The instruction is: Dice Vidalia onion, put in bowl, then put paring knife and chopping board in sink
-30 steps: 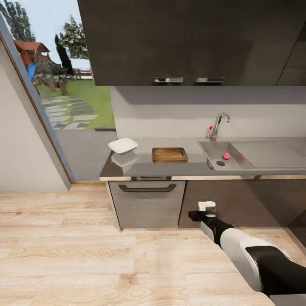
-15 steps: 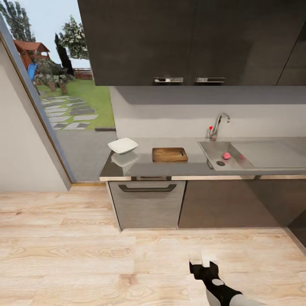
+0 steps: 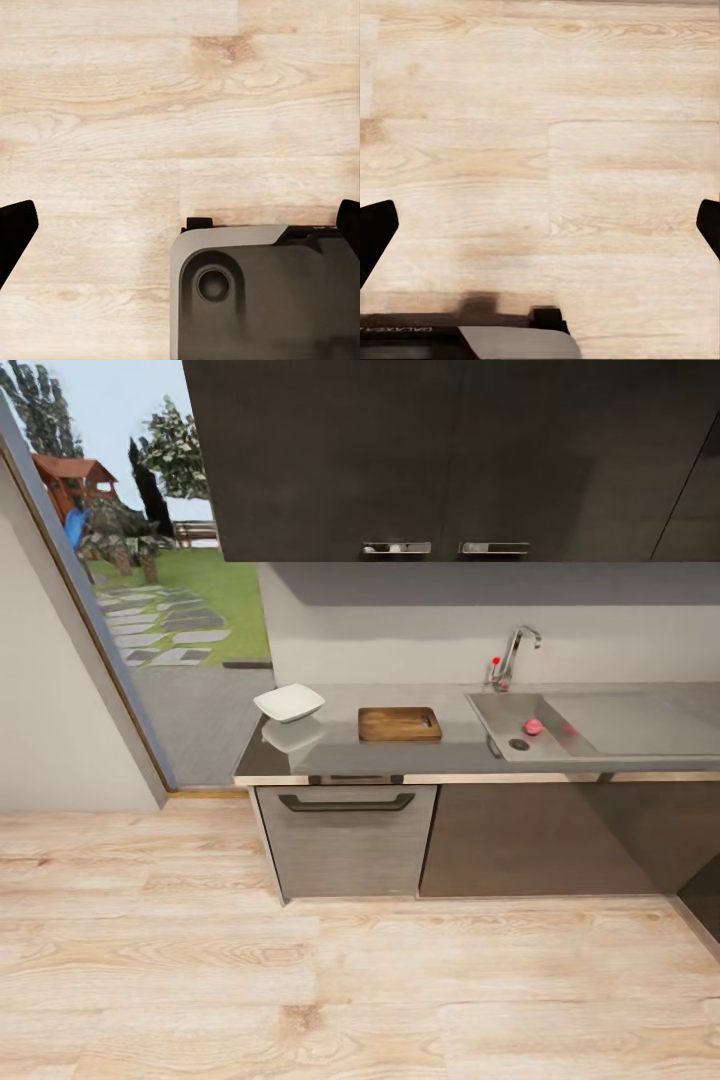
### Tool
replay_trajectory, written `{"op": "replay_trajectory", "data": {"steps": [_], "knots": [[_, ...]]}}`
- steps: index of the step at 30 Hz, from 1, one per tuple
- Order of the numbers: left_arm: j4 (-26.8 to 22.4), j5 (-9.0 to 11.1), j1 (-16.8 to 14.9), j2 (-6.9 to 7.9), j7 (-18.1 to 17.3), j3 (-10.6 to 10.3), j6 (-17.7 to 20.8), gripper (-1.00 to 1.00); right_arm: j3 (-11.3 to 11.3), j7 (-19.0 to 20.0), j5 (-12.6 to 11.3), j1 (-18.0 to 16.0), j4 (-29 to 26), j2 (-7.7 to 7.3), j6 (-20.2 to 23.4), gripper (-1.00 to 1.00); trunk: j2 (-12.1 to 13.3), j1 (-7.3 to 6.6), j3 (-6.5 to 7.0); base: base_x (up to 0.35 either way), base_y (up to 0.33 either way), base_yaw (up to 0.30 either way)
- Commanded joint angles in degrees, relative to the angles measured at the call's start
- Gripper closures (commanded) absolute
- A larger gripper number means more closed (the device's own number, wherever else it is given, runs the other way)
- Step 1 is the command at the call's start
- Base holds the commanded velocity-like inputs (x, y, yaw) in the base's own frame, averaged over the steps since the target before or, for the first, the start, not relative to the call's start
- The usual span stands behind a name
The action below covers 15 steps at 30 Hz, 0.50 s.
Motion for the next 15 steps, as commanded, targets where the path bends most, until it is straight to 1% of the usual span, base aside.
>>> {"op": "replay_trajectory", "data": {"steps": [1,6,8,11,15], "knots": [[-0.09,0.04,0.03,0.00,0.03,0.05,-0.07,-1.00,0.35,-0.40,0.04,0.76,0.06,0.15,-0.96,-1.00,-0.10,0.04,-0.09,0.000,0.000,0.000],[-0.09,0.04,0.02,0.00,0.02,0.05,-0.07,-1.00,0.35,-0.50,0.04,7.14,0.11,1.25,-7.61,-1.00,-0.10,0.04,-0.09,0.000,0.000,0.000],[-0.09,0.04,0.01,0.00,0.02,0.05,-0.07,-1.00,0.35,-0.52,0.04,8.74,0.12,1.54,-9.24,-1.00,-0.10,0.04,-0.09,0.000,0.000,0.000],[-0.09,0.04,0.00,0.00,0.02,0.05,-0.07,-1.00,0.35,-0.56,0.09,12.55,0.14,2.62,-13.43,-1.00,-0.10,0.04,-0.09,0.000,0.000,0.000],[-0.08,0.04,0.00,0.00,0.02,0.05,-0.07,-1.00,0.36,-0.68,0.11,15.55,0.15,3.58,-16.62,-1.00,-0.10,0.04,-0.09,0.000,0.000,0.000]]}}
